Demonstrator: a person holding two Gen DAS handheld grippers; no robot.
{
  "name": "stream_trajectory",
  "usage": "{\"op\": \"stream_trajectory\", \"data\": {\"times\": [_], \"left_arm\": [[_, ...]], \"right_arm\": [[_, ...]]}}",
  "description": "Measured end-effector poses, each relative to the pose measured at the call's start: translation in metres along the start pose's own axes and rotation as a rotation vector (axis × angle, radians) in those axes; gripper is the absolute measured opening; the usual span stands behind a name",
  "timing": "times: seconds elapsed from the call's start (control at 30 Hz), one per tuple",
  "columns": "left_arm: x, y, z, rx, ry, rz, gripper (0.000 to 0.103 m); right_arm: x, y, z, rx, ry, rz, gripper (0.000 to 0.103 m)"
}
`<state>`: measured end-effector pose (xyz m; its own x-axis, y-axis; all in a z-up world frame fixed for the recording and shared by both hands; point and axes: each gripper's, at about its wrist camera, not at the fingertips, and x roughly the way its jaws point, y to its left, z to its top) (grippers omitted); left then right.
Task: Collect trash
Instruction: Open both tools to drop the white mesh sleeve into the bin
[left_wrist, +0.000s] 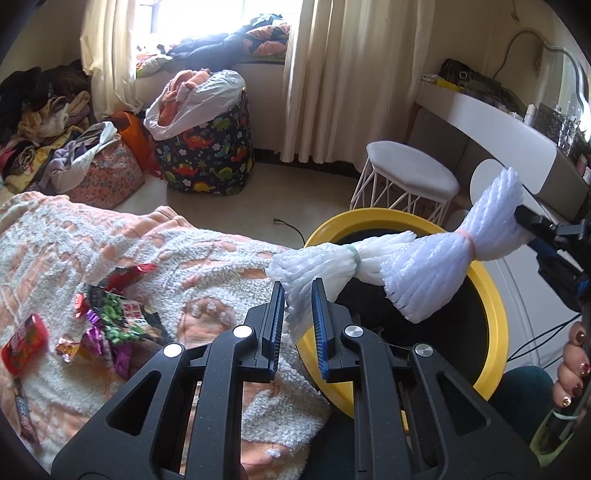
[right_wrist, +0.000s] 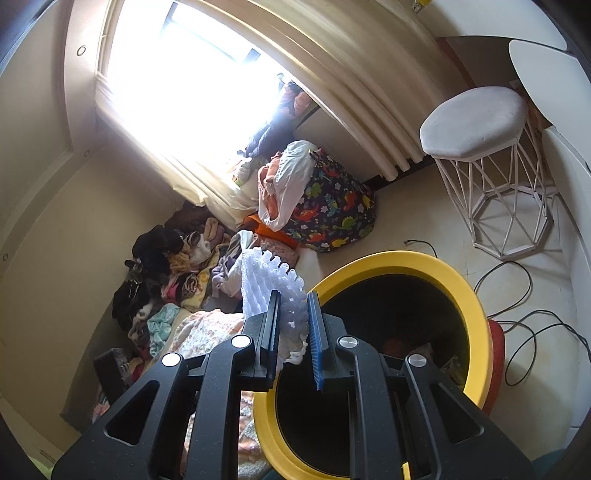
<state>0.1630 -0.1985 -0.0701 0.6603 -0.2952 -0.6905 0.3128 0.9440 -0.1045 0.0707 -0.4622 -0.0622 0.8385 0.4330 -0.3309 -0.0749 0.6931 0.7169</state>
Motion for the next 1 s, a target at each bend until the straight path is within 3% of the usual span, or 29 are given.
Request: {"op": "stream_trajectory", "data": {"times": [0.4, 0.67, 0.77, 0.83, 1.0], "left_arm": [[0.015, -0.023, -0.002, 0.053, 0.024, -0.050, 0.010], [0.019, -0.033, -0.006, 0.073, 0.033, -0.092, 0.010], [0.018, -0.035, -0.007, 0.074, 0.035, -0.103, 0.021], [0.017, -0.035, -0.008, 0.074, 0.034, -0.110, 0.028], [0.011, -0.034, -0.009, 0.062, 0.026, -0.108, 0.053]], "right_arm": [[0.006, 0.000, -0.003, -0.020, 0.029, -0.036, 0.014], [0.013, -0.003, -0.008, -0.044, 0.039, -0.129, 0.017], [0.013, -0.005, -0.010, -0.049, 0.034, -0.163, 0.020], [0.013, -0.005, -0.011, -0.049, 0.032, -0.177, 0.036], [0.013, -0.009, -0.013, -0.053, 0.022, -0.222, 0.057]]}}
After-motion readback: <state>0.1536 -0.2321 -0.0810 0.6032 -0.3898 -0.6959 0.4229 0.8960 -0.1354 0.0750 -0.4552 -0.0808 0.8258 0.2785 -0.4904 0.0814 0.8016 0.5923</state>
